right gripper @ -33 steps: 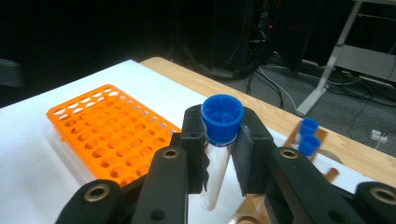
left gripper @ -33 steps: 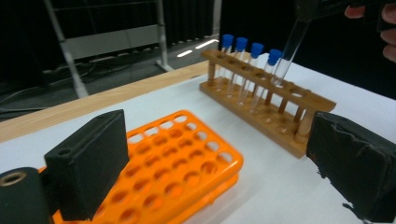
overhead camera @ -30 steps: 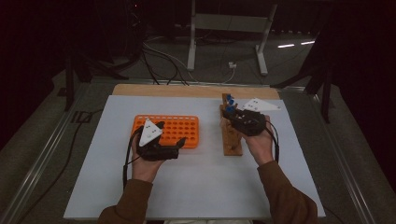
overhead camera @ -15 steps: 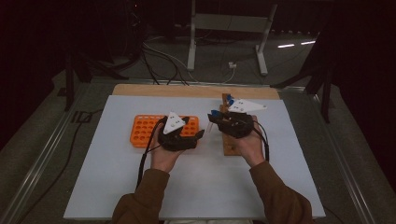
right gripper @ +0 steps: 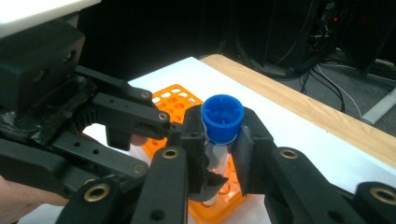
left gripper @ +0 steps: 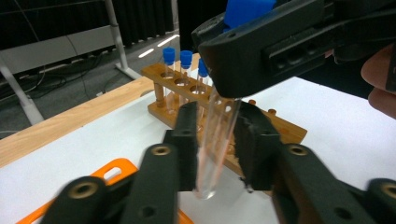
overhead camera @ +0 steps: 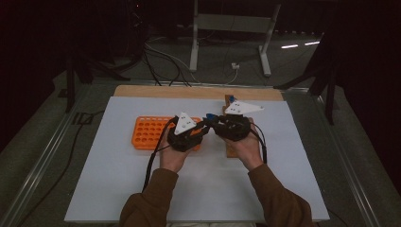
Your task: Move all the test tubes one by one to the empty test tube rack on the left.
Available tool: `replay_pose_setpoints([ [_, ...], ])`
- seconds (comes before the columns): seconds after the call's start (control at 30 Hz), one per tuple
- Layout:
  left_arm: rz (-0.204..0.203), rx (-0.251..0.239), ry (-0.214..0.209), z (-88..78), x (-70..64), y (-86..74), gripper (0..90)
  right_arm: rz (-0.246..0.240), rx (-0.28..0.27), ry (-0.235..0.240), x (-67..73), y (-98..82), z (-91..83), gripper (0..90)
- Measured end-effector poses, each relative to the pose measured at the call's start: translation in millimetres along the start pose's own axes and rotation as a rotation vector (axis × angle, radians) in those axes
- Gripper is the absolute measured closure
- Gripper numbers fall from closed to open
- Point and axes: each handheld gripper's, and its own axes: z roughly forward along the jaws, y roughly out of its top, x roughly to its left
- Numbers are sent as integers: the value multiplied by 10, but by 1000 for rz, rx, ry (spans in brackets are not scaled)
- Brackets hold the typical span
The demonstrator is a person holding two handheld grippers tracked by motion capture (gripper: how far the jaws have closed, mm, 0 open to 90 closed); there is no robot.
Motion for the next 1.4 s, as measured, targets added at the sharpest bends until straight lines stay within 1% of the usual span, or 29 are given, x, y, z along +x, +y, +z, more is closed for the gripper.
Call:
replay_pose_setpoints([
  [0.03, 13, 4, -9, 10, -11, -1, 754, 0, -1, 0, 3, -1, 2, 762],
  [0.07, 13, 4, -9, 10, -11, -1, 766, 0, 0, 0, 3, -1, 3, 762],
  [0.1, 29, 8, -10, 15, -25, 0, 773, 3, 1, 2, 1, -2, 5, 761],
  [0.17, 32, 7, -11, 16, -29, 1, 780, 4, 0, 4, -4, -4, 5, 758],
  [0.27, 27, 10, -10, 23, -17, -5, 782, 33, -22, 24, -32, 2, -25, 600],
  [0.37, 17, 11, 1, 16, 24, -13, 783, 33, -34, 2, -43, 11, -73, 417],
  [0.4, 17, 11, 1, 16, 24, -13, 784, 33, -34, 2, -43, 11, -73, 417],
  [0.43, 15, 8, 5, 11, 35, -12, 784, 26, -40, -28, -56, 11, -109, 317],
  [0.47, 10, 5, 8, 4, 46, -12, 784, 26, -40, -28, -56, 11, -109, 317],
  [0.5, 2, -3, 16, -9, 73, -12, 783, 31, -46, -49, -85, 8, -145, 238],
  [0.57, -4, -7, 20, -15, 83, -14, 784, 33, -51, -80, -105, -1, -183, 165],
  [0.63, -20, -13, 26, -28, 116, -33, 783, 37, -51, -109, -127, -17, -225, 137],
  [0.67, -20, -13, 26, -28, 116, -33, 784, 37, -51, -109, -127, -17, -225, 137],
  [0.7, -25, -14, 26, -30, 129, -44, 783, 39, -56, -126, -153, -41, -267, 77],
  [0.73, -32, -14, 26, -31, 140, -57, 783, 35, -55, -138, -167, -55, -286, 52],
  [0.8, -42, -9, 26, -28, 161, -89, 783, 34, -55, -156, -192, -86, -323, 30],
  [0.83, -47, -8, 27, -24, 170, -105, 783, 34, -55, -156, -192, -86, -323, 30],
  [0.87, -52, -7, 27, -19, 179, -123, 784, 30, -55, -173, -210, -116, -356, 19],
  [0.93, -68, -6, 25, -10, 194, -158, 784, 29, -54, -176, -219, -131, -371, 14],
  [0.97, -72, -5, 26, -4, 199, -175, 784, 30, -53, -193, -233, -158, -396, 2],
  [1.17, -90, 9, 30, 33, 219, -277, 783, 30, -57, -196, -254, -214, -449, 3],
  [1.4, -110, 23, 42, 76, 230, -391, 783, 25, -56, -205, -241, -254, -473, 3],
])
